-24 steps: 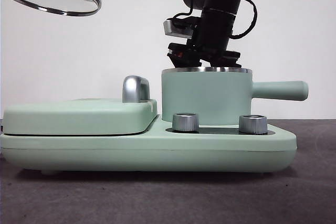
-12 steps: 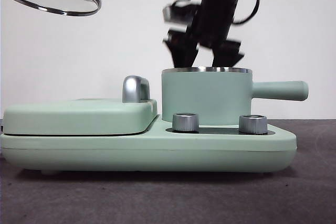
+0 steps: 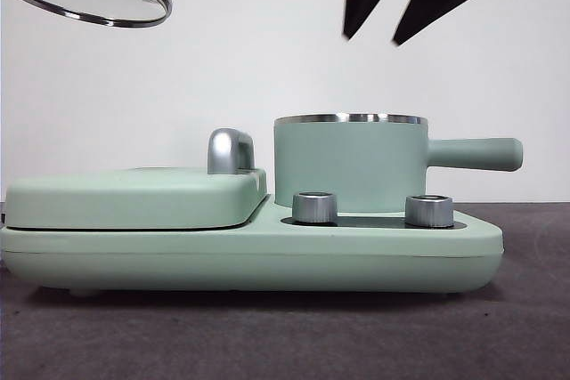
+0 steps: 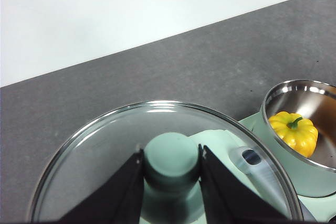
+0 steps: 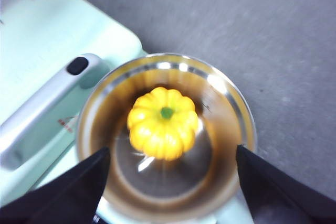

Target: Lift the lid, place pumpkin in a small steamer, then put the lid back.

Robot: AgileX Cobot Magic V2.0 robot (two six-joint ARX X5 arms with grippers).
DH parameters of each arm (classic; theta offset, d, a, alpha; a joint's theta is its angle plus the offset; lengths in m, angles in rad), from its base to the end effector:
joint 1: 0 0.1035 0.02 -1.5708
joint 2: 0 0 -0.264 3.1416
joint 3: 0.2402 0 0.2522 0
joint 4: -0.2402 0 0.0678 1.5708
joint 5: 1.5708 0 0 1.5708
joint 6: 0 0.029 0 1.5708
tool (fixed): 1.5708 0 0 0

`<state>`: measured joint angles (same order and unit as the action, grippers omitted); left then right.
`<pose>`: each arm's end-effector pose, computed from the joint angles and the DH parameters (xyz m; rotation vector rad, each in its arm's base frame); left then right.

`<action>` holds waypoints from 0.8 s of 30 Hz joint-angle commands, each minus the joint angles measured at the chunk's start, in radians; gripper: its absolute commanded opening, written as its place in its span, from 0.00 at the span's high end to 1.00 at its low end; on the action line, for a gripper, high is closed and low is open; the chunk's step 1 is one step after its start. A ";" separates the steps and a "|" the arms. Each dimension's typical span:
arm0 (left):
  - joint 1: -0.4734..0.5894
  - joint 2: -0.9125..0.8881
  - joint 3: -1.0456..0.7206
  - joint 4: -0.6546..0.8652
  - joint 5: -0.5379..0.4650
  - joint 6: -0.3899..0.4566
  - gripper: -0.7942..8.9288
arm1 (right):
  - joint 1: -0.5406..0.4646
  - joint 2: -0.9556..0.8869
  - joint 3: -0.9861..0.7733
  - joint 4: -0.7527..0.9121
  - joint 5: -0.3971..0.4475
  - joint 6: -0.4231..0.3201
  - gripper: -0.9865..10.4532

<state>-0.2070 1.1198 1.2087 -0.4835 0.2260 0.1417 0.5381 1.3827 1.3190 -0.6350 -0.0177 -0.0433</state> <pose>0.2260 -0.0541 0.3857 0.1339 0.3667 -0.4548 0.2514 0.1506 0.3449 -0.2226 0.6725 0.5478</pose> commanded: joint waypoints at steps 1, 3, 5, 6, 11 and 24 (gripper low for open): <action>-0.003 0.003 0.016 0.027 0.014 0.002 0.90 | 0.032 -0.138 -0.127 0.076 0.027 0.056 0.59; -0.003 0.003 0.016 0.027 0.027 0.002 0.90 | 0.047 -0.258 -0.232 0.097 0.061 0.071 0.60; -0.003 0.003 0.016 0.027 0.051 0.002 0.90 | 0.061 -0.348 -0.304 0.096 0.091 0.098 0.60; -0.003 0.003 0.016 0.027 0.068 0.002 0.90 | 0.066 -0.380 -0.328 0.096 0.102 0.117 0.60; -0.019 0.011 0.016 0.029 0.149 0.013 0.90 | 0.094 -0.538 -0.436 0.095 0.134 0.224 0.64; -0.172 0.101 0.016 0.138 0.166 0.033 0.90 | 0.194 -0.700 -0.500 -0.032 0.236 0.288 0.64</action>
<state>-0.3687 1.2095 1.2083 -0.3817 0.3813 0.1654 0.7212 0.6807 0.8143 -0.6746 0.2131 0.2283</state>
